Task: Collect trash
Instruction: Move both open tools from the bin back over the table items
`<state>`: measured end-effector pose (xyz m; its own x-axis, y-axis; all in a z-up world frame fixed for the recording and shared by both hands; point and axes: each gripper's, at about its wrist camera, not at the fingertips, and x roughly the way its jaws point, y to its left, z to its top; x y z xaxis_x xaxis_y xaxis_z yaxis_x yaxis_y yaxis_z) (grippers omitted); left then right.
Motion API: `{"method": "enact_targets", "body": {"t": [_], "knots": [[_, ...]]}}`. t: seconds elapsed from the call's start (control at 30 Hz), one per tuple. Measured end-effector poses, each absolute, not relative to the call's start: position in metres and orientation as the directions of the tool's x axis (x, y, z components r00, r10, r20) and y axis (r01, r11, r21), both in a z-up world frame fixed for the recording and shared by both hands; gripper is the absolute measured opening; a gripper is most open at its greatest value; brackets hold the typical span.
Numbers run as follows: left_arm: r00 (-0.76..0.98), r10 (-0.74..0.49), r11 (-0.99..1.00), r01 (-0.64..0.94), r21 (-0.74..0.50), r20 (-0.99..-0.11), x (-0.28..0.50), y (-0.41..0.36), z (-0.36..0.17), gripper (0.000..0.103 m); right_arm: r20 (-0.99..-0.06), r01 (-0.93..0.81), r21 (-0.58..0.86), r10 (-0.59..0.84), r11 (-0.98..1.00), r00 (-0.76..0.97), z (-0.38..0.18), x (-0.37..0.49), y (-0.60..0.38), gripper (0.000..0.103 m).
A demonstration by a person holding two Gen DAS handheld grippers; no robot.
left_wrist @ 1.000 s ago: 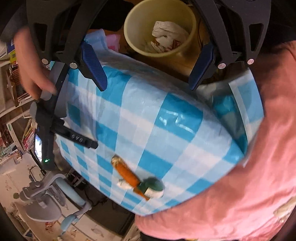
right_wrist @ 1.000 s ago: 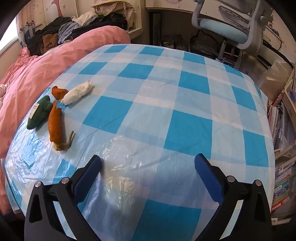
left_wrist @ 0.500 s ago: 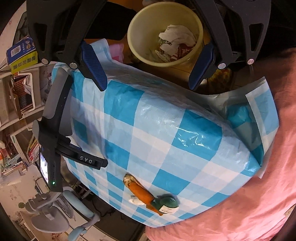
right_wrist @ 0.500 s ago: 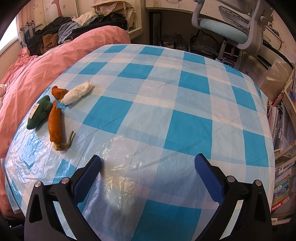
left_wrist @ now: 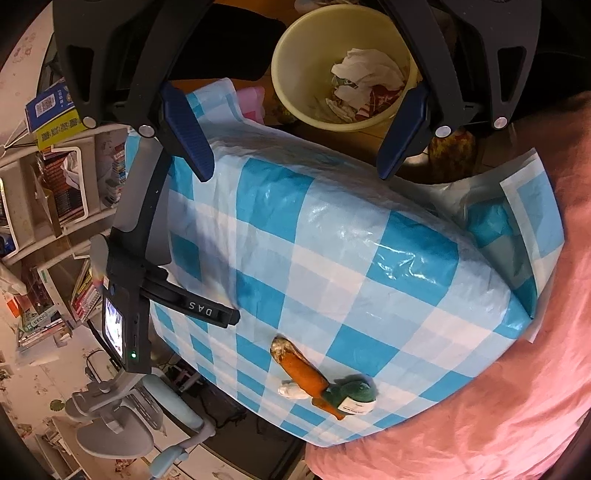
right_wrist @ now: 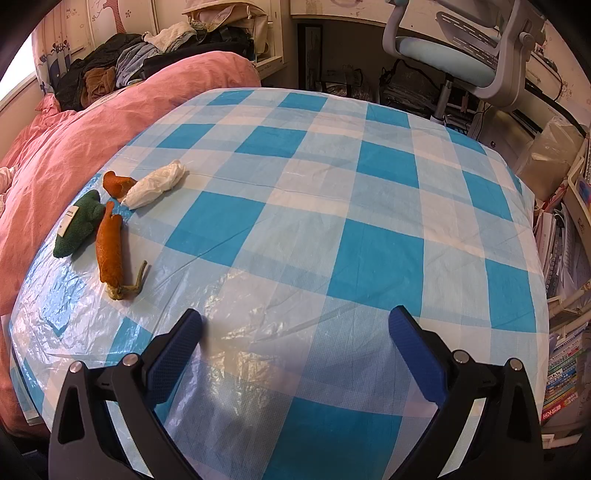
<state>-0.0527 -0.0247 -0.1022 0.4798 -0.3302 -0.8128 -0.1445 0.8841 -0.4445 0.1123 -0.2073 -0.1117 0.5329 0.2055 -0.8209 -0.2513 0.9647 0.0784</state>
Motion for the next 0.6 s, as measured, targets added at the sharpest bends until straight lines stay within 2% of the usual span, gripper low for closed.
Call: {"method": "enact_targets", "body": {"t": [0.43,0.6], "knots": [[0.52,-0.214,0.899,-0.227,-0.375,-0.827,-0.05,-0.01,-0.105,0.086,-0.821,-0.251,0.078,0.205,0.965,0.533,-0.112,0.113,-0.207,0.097],[0.569,-0.121,0.923,-0.237,-0.303,-0.813,-0.052,-0.011,-0.094,0.086,-0.821,-0.251,0.078,0.206,0.965,0.533,-0.112,0.112,-0.207,0.097]]}}
